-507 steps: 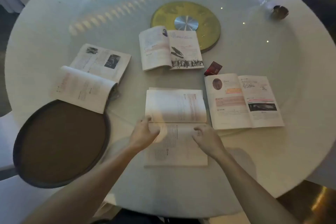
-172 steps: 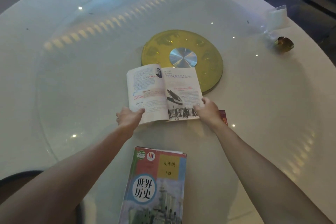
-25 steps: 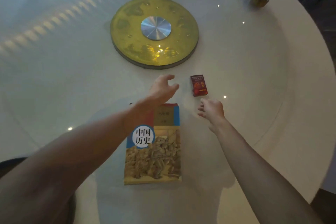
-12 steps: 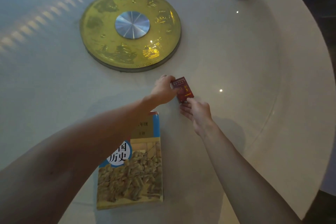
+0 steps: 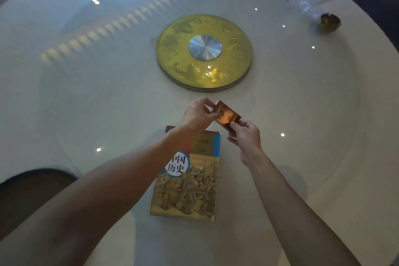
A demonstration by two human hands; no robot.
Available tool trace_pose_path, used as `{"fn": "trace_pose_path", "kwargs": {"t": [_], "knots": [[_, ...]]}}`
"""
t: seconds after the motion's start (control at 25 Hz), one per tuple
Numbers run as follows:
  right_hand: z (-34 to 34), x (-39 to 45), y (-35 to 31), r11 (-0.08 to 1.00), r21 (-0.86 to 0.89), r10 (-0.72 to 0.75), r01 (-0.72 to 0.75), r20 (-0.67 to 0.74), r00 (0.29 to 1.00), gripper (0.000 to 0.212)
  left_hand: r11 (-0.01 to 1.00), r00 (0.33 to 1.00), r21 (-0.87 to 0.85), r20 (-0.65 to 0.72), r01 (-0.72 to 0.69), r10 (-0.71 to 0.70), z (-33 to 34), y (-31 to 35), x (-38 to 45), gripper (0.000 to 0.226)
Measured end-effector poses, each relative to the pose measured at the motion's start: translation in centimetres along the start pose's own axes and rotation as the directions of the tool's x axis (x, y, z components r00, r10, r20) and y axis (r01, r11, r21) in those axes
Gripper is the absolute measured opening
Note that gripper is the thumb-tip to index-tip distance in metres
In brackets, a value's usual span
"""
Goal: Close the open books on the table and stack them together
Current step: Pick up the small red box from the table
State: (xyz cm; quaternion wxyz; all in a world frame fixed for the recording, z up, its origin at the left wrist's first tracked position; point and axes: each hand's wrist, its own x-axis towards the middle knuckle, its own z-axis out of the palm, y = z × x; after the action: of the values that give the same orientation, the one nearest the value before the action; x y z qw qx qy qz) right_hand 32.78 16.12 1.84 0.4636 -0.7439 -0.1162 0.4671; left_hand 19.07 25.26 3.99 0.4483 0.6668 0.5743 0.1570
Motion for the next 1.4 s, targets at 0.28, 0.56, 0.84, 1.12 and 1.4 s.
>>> {"fn": "trace_pose_path", "kwargs": {"t": [0.28,0.56,0.84,1.12,1.4], "knots": [[7.9,-8.4,0.6,0.979,-0.183,-0.062,0.085,0.125,0.99,0.012,0.984,0.968,-0.14,-0.21,0.112,-0.14,-9.0,-6.3,-8.2,0.02],[19.6,-17.4,4.0,0.925,-0.339,-0.061,0.172,0.314,0.947,0.023,0.937,0.903,-0.267,-0.304,0.224,-0.303,-19.1,-17.5,-17.5,0.022],[29.7,-23.6,9.7,0.789,-0.512,-0.059,0.339,0.487,0.872,0.013,0.865,0.788,-0.347,-0.381,0.362,-0.483,-24.7,-28.2,-25.3,0.023],[33.8,-25.9,15.9,0.631,-0.678,0.077,0.377,0.538,0.839,0.034,0.762,0.715,-0.436,-0.312,0.478,-0.626,-23.7,-35.0,-30.9,0.019],[33.7,-26.2,18.5,0.586,-0.712,0.112,0.386,0.543,0.832,0.046,0.732,0.717,-0.431,-0.237,0.528,-0.656,-21.9,-37.7,-31.8,0.017]]}}
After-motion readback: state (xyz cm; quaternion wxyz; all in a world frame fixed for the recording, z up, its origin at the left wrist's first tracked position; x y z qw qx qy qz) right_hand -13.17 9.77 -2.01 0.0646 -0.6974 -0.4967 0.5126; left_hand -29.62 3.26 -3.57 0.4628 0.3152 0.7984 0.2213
